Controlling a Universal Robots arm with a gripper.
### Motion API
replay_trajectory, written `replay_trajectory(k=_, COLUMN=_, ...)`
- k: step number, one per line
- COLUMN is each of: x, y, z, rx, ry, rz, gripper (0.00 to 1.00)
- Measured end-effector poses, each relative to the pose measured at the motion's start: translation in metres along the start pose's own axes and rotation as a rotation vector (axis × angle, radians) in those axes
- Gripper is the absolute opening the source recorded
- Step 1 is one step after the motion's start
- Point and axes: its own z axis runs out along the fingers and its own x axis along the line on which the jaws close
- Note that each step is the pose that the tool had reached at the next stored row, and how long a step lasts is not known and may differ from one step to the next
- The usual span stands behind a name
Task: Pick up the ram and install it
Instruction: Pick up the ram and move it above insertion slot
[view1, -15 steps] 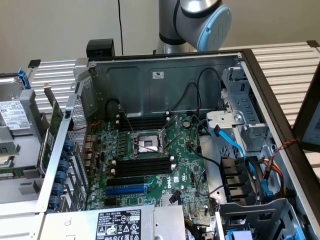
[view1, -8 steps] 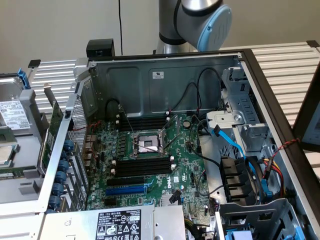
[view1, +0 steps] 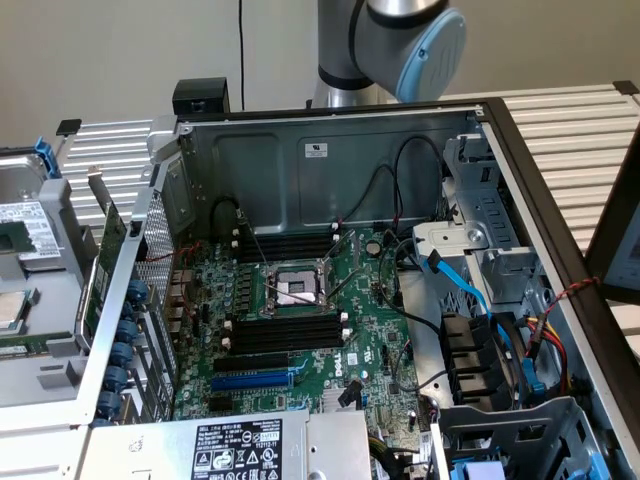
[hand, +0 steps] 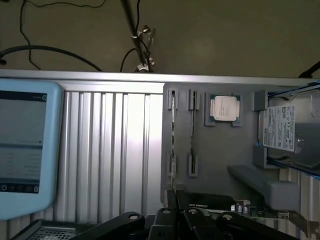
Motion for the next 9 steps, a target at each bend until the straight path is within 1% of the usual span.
replay_trajectory(k=5, x=0.004, y=-0.0142, z=-0.0233, rx=-0.0020, ry=0.0000, rz=0.000, gripper=0.12)
replay_trajectory(k=9, x=0.007, y=-0.0275, z=-0.0417, rx=-0.0039, ry=0.0000, rz=0.000, gripper=0.12)
